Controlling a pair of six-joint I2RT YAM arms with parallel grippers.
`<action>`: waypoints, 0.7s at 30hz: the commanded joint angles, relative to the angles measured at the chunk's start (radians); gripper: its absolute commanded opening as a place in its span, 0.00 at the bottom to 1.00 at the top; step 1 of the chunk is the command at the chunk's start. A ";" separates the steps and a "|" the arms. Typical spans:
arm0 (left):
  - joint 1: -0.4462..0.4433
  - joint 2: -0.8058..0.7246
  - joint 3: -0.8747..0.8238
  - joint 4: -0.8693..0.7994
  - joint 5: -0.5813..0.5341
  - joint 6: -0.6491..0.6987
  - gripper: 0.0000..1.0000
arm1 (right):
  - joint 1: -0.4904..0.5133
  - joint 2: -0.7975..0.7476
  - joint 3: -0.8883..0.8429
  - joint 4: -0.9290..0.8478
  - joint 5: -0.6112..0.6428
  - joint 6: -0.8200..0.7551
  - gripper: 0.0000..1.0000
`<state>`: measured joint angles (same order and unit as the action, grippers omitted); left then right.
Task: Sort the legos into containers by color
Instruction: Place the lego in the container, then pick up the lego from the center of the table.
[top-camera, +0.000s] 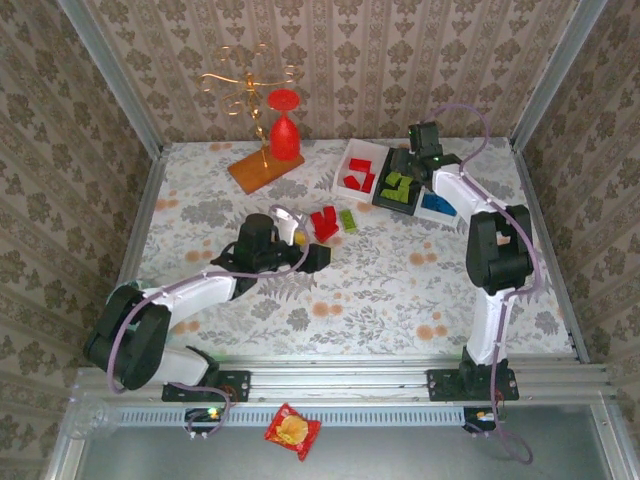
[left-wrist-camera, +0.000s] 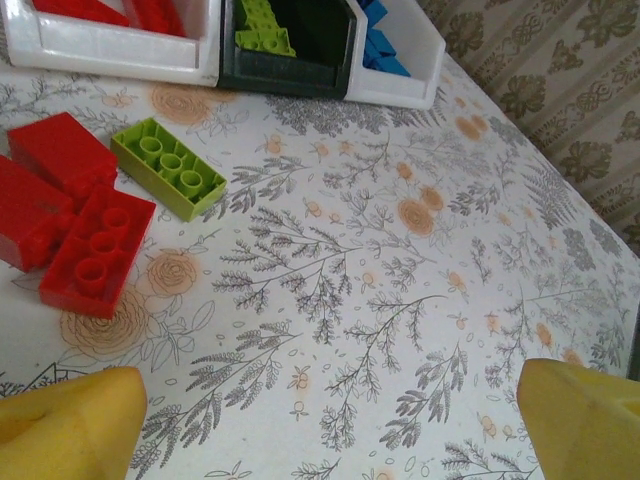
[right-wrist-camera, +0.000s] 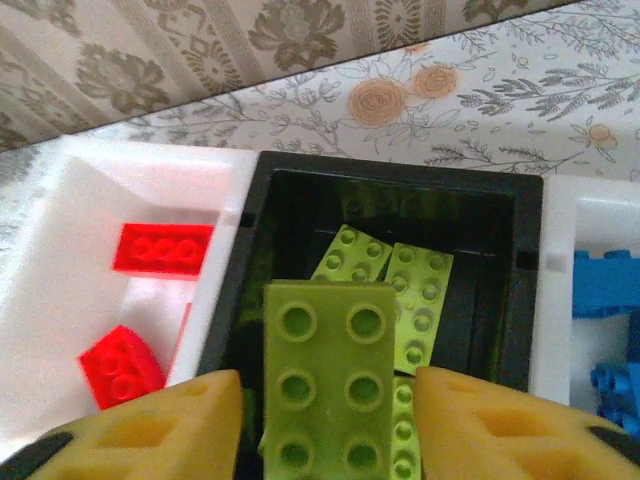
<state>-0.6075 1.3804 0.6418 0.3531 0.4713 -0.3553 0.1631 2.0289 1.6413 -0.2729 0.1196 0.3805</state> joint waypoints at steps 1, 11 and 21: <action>-0.006 0.010 0.036 0.020 -0.005 -0.012 0.97 | -0.001 -0.014 0.032 -0.057 -0.010 0.011 0.62; 0.105 -0.026 -0.050 0.038 -0.121 -0.135 0.97 | 0.224 -0.335 -0.410 0.116 -0.041 -0.075 0.75; 0.213 -0.074 -0.090 -0.040 -0.128 -0.130 0.97 | 0.424 -0.240 -0.490 0.138 0.032 -0.092 0.77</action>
<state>-0.3981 1.3579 0.5652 0.3363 0.3580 -0.4728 0.5880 1.7504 1.1469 -0.1581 0.1017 0.3012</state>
